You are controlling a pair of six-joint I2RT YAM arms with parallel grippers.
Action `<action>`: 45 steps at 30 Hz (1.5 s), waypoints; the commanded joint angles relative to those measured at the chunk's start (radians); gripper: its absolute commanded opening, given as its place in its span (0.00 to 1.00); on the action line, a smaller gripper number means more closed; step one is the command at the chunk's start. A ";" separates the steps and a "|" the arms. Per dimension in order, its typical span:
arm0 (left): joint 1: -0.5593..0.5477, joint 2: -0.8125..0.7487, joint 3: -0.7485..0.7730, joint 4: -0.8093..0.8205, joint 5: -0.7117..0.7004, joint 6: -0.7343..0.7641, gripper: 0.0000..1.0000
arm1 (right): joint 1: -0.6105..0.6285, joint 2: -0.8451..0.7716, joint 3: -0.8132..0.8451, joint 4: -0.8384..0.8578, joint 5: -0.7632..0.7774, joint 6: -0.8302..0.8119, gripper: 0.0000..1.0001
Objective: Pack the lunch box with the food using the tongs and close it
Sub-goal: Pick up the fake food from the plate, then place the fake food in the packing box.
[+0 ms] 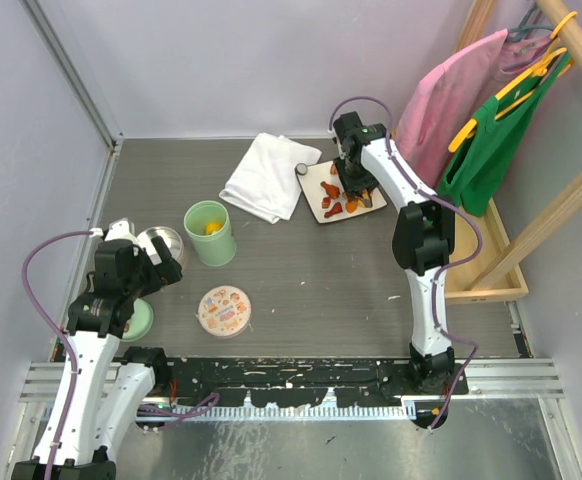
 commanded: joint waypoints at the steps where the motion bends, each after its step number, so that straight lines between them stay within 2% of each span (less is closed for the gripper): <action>1: -0.004 -0.005 0.003 0.051 0.003 0.008 0.98 | -0.003 -0.137 -0.041 0.033 -0.061 0.032 0.43; 14: -0.004 -0.011 0.001 0.053 0.011 0.009 0.98 | -0.001 -0.204 -0.101 0.089 -0.174 0.133 0.41; 20: -0.004 -0.009 0.002 0.052 0.011 0.008 0.98 | 0.009 -0.303 -0.141 0.095 -0.171 0.220 0.40; 33: -0.004 -0.012 0.000 0.058 0.014 0.008 0.98 | 0.032 -0.407 -0.216 0.167 -0.388 0.284 0.40; 39: -0.004 -0.022 -0.004 0.069 0.034 0.025 0.98 | 0.054 -0.464 -0.265 0.264 -0.487 0.326 0.40; 45: -0.004 -0.062 -0.023 0.093 0.044 0.035 0.98 | 0.106 -0.485 -0.234 0.277 -0.558 0.315 0.40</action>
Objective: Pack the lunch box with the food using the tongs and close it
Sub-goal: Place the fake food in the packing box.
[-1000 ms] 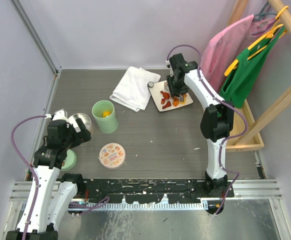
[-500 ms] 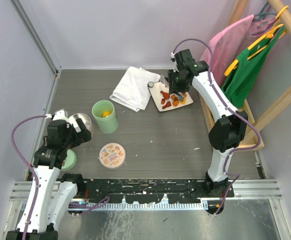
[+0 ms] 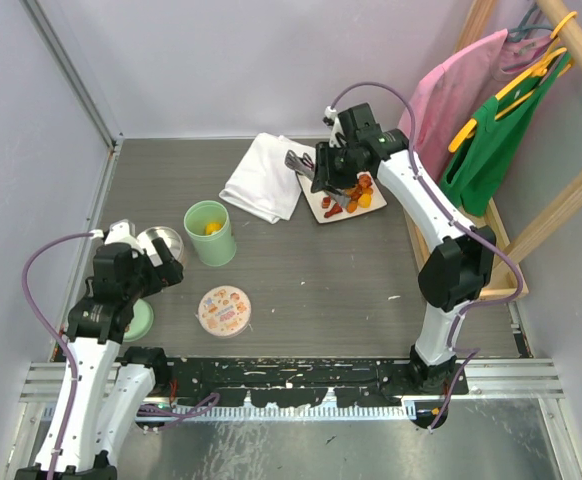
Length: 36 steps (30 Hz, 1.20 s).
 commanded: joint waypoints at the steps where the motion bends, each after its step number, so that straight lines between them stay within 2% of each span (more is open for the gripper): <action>1: -0.004 -0.029 -0.006 0.070 0.017 0.024 0.98 | 0.048 -0.102 0.053 0.080 -0.085 0.006 0.40; 7: -0.004 -0.025 -0.003 0.066 0.016 0.024 0.98 | 0.099 -0.106 0.115 0.053 -0.137 -0.020 0.41; 14: -0.004 -0.011 0.003 0.056 0.006 0.018 0.98 | 0.174 -0.082 0.207 -0.016 -0.118 -0.050 0.41; 26: -0.004 -0.017 0.000 0.059 0.008 0.018 0.98 | 0.299 0.023 0.338 -0.120 -0.175 -0.139 0.42; 36: -0.004 -0.015 0.000 0.059 0.008 0.017 0.98 | 0.414 0.132 0.457 -0.247 -0.100 -0.224 0.43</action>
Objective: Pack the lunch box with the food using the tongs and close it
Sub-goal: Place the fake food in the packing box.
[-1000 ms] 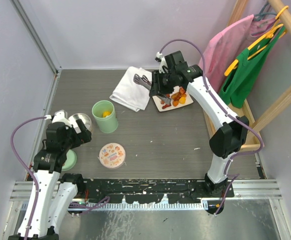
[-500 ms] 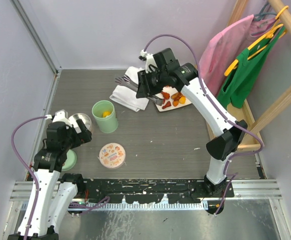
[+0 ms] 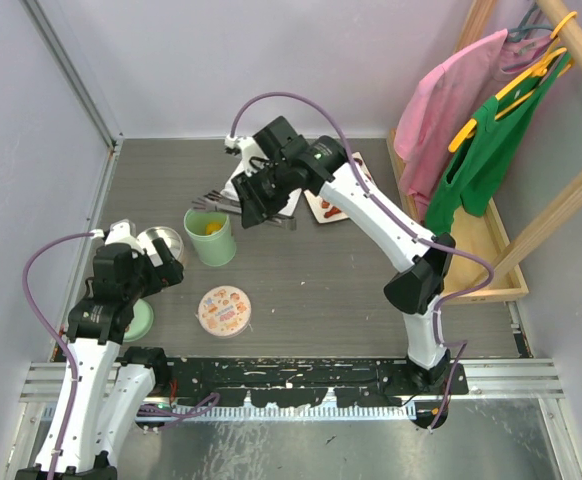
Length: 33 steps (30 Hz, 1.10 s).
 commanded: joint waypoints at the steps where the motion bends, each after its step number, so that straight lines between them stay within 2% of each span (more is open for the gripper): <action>1: -0.004 -0.004 0.007 0.049 0.001 0.004 0.98 | 0.030 0.019 0.081 -0.058 0.042 -0.063 0.43; 23: -0.004 0.002 0.009 0.048 0.005 0.003 0.98 | 0.053 0.075 0.119 -0.062 0.083 -0.063 0.48; 27: -0.004 0.006 0.010 0.048 -0.001 0.001 0.98 | 0.055 0.066 0.120 -0.046 0.113 -0.047 0.50; 33: -0.004 0.011 0.012 0.043 -0.005 -0.001 0.98 | 0.054 0.021 0.087 0.005 0.079 -0.049 0.54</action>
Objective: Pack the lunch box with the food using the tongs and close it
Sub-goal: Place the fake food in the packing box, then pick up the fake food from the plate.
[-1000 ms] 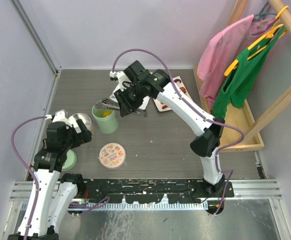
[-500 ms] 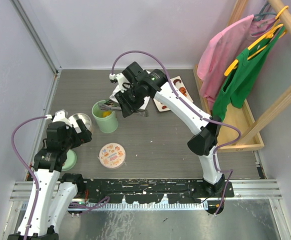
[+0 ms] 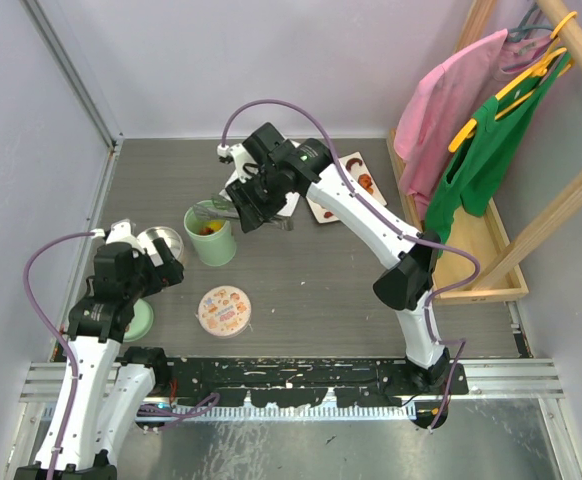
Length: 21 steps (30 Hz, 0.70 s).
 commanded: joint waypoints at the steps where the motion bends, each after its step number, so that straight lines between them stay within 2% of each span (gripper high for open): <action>1: -0.004 -0.001 0.012 0.042 -0.005 -0.001 0.98 | 0.007 -0.078 0.008 0.091 -0.015 0.009 0.54; 7: -0.004 -0.002 0.013 0.042 -0.004 -0.001 0.98 | 0.006 -0.134 -0.008 0.111 0.078 0.010 0.54; 13: -0.003 -0.002 0.012 0.043 -0.002 -0.001 0.98 | -0.013 -0.206 -0.054 0.142 0.310 0.048 0.55; 17: -0.004 -0.003 0.012 0.043 -0.001 -0.001 0.98 | -0.093 -0.209 -0.066 0.098 0.384 0.088 0.55; 21: -0.004 -0.006 0.012 0.043 -0.003 -0.001 0.98 | -0.197 -0.215 -0.146 0.063 0.409 0.114 0.55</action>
